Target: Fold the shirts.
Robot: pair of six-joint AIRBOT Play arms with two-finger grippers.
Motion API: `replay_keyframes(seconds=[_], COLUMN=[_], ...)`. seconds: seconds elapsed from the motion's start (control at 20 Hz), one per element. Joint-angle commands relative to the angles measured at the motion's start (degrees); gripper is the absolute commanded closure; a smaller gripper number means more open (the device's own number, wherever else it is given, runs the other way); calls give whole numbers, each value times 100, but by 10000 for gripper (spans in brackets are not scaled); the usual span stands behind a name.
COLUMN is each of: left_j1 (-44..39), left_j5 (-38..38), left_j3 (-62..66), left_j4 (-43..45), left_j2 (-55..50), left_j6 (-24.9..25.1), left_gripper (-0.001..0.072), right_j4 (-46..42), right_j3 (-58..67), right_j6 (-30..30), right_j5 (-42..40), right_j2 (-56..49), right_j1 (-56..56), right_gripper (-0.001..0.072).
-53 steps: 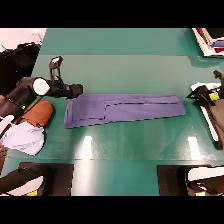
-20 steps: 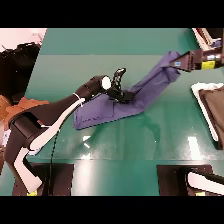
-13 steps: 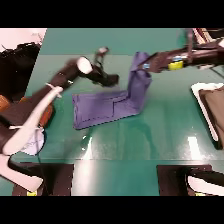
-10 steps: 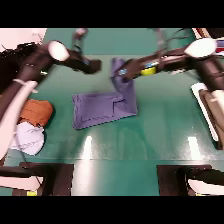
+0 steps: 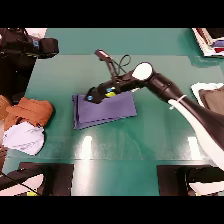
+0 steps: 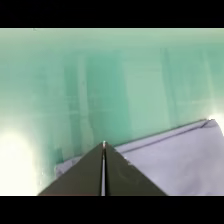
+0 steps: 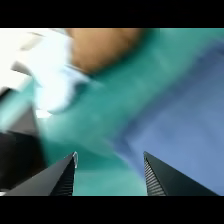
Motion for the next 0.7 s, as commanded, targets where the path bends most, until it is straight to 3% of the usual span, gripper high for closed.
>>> replay_keyframes(seconds=[0.0,0.2,0.25,0.35,0.65], left_j1=[52,52,52,52,52], left_j5=[-271,-234,-234,-234,-245], left_j3=[-2,-2,-2,-2,-2], left_j4=[63,37,20,-13,-50], left_j2=[81,72,68,68,68], left_j6=[0,-2,-2,-4,-2], left_gripper=[684,684,685,684,684], right_j4=[-1117,-1115,-1023,-721,214], right_j3=[-1014,-2205,-2312,-2400,-1722], right_j6=[387,409,409,396,391], right_j5=[190,442,619,953,1276], right_j2=[610,1062,988,664,-717], right_j1=[-844,-2406,-2721,-3178,-2955], right_gripper=[239,238,220,117,116])
